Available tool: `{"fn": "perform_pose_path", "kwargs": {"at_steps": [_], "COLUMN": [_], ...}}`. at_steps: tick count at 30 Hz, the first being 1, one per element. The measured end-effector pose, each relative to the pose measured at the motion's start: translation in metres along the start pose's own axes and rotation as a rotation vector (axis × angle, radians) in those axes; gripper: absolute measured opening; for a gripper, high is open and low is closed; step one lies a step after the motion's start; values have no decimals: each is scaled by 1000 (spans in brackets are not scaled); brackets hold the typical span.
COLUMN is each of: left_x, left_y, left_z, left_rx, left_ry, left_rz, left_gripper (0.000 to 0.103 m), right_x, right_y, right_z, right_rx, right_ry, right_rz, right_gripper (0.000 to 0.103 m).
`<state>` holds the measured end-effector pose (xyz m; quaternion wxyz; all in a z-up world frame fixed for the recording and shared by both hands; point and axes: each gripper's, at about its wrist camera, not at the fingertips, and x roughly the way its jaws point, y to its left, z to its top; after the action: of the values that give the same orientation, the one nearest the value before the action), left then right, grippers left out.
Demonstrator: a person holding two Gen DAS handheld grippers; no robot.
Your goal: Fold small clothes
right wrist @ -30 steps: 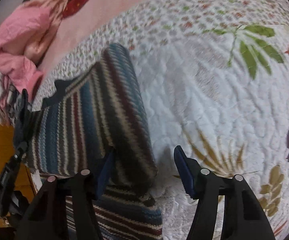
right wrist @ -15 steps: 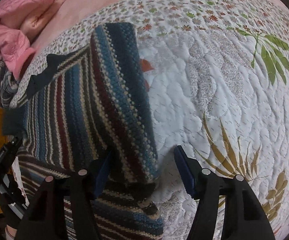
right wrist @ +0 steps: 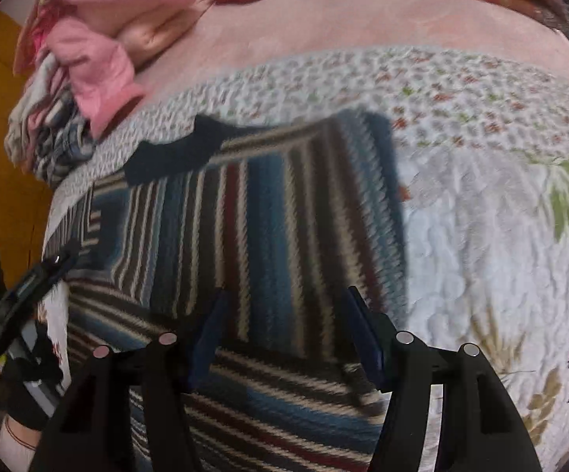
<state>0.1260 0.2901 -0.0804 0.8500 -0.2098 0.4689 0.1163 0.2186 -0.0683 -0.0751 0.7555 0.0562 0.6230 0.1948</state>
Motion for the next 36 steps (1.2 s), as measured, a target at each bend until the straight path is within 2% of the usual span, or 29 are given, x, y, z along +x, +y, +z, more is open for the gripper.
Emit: {"fn": "perform_pose_path", "kwargs": {"at_steps": [2, 5, 6, 8, 10, 11, 13, 16, 17, 18, 19, 21, 22, 24, 27, 29, 31, 33, 36], "left_x": [5, 9, 11, 27, 36, 36, 44, 54, 59, 62, 63, 61, 58, 38, 13, 15, 34, 53, 52], "left_y": [8, 37, 46, 67, 74, 74, 68, 49, 46, 42, 41, 43, 41, 37, 26, 26, 35, 45, 51], "left_z": [4, 13, 16, 22, 23, 23, 23, 18, 16, 14, 13, 14, 16, 19, 19, 16, 11, 5, 0], "left_rx": [-26, -105, -115, -122, -144, -144, -140, -92, -78, -67, -67, -96, -111, -108, -22, 8, -5, -12, -3], "left_ry": [-9, -10, -5, 66, 87, 87, 106, 158, 174, 184, 185, 186, 180, 113, 29, 42, 102, 160, 138], "left_rz": [63, 118, 113, 77, 18, 18, -51, -111, -108, -101, -102, -152, -183, -206, -205, -177, -136, -97, -97], "left_gripper": [49, 70, 75, 75, 75, 73, 69, 57, 54, 45, 40, 16, 10, 10, 9, 10, 11, 20, 28], "right_x": [12, 20, 21, 23, 22, 22, 23, 26, 27, 28, 29, 29, 29, 28, 27, 27, 28, 31, 33], "right_y": [2, -1, -2, 0, -2, -3, -5, -5, -3, -3, -2, -2, -2, -2, -3, -3, -3, 0, 2], "right_z": [-5, -13, -14, -15, -14, -15, -14, -14, -14, -14, -14, -14, -14, -15, -15, -15, -16, -16, -17], "right_rx": [-26, -49, -52, -52, -37, -30, -24, -32, -36, -40, -43, -44, -44, -42, -36, -35, -40, -49, -63], "right_ry": [27, 48, 50, 52, 56, 56, 59, 61, 62, 63, 63, 63, 62, 60, 55, 53, 55, 57, 59], "right_rz": [-35, -60, -57, -51, -44, -42, -43, -56, -61, -69, -71, -73, -72, -67, -55, -49, -56, -71, -87], "right_gripper": [62, 61, 61, 61, 61, 61, 61, 61, 61, 61, 61, 61, 61, 61, 61, 61, 61, 61, 61]}}
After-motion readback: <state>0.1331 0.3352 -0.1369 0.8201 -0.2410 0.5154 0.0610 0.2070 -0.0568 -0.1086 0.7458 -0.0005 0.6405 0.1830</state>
